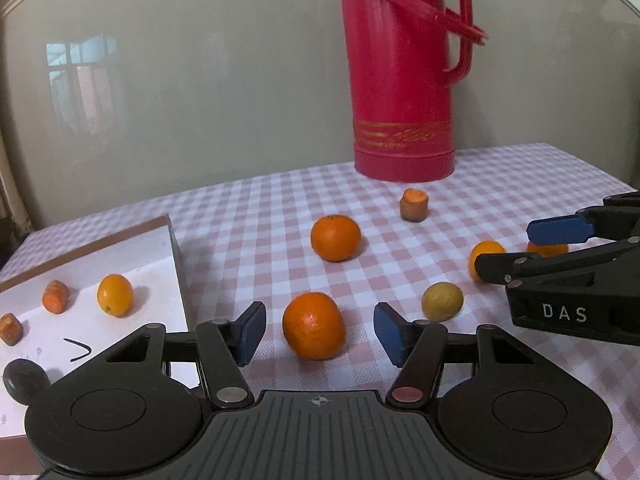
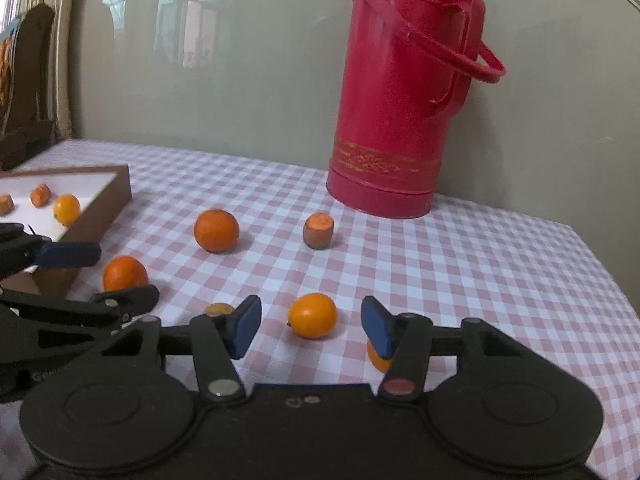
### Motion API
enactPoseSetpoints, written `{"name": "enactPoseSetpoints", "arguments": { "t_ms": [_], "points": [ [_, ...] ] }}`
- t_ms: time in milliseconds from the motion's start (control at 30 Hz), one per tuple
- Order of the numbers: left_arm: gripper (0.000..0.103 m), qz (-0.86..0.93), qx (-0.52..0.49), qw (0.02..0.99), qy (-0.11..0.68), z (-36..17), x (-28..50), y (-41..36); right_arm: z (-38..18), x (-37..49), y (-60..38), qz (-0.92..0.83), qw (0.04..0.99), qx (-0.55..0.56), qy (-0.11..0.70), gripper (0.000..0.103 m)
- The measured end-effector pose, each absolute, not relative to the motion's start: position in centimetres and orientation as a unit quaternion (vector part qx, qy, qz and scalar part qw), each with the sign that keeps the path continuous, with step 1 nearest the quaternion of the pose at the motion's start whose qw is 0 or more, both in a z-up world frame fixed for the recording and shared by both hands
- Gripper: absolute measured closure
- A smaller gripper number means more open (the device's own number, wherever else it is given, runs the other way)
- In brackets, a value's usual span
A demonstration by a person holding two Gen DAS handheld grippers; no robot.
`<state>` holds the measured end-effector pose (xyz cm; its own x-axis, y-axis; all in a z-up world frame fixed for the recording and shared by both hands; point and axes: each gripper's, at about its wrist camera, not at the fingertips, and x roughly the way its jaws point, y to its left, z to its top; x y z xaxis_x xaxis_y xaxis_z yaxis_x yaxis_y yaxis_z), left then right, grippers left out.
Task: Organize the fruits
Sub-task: 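Move both open tools toward the oranges lying on the table, then grasp the large orange with the left tool while the right tool grasps a small orange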
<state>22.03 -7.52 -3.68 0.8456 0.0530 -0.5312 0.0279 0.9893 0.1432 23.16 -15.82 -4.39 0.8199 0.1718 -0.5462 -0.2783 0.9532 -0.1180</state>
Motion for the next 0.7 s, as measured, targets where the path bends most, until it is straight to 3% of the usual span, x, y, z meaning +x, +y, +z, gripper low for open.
{"name": "enactPoseSetpoints", "arguments": {
  "t_ms": [433, 533, 600, 700],
  "points": [
    [0.042, 0.011, 0.071, 0.953, 0.295, -4.6, 23.4, -7.8, -5.4, 25.4, -15.3, 0.11, 0.942, -0.097, 0.301, 0.066],
    [0.049, 0.02, 0.079, 0.951, 0.298, -4.6, 23.5, -8.1, -6.0, 25.9, -15.2, 0.105, 0.937, -0.107, 0.314, 0.07],
    [0.055, 0.026, 0.079, 0.952, 0.296, -4.6, 23.5, -7.8, -6.1, 26.0, -15.3, 0.109, 0.937, -0.099, 0.318, 0.079],
    [0.064, 0.032, 0.068, 0.954, 0.291, -4.4, 23.3, -7.2, -5.9, 26.1, -15.2, 0.103, 0.937, -0.096, 0.319, 0.079]
  ]
}}
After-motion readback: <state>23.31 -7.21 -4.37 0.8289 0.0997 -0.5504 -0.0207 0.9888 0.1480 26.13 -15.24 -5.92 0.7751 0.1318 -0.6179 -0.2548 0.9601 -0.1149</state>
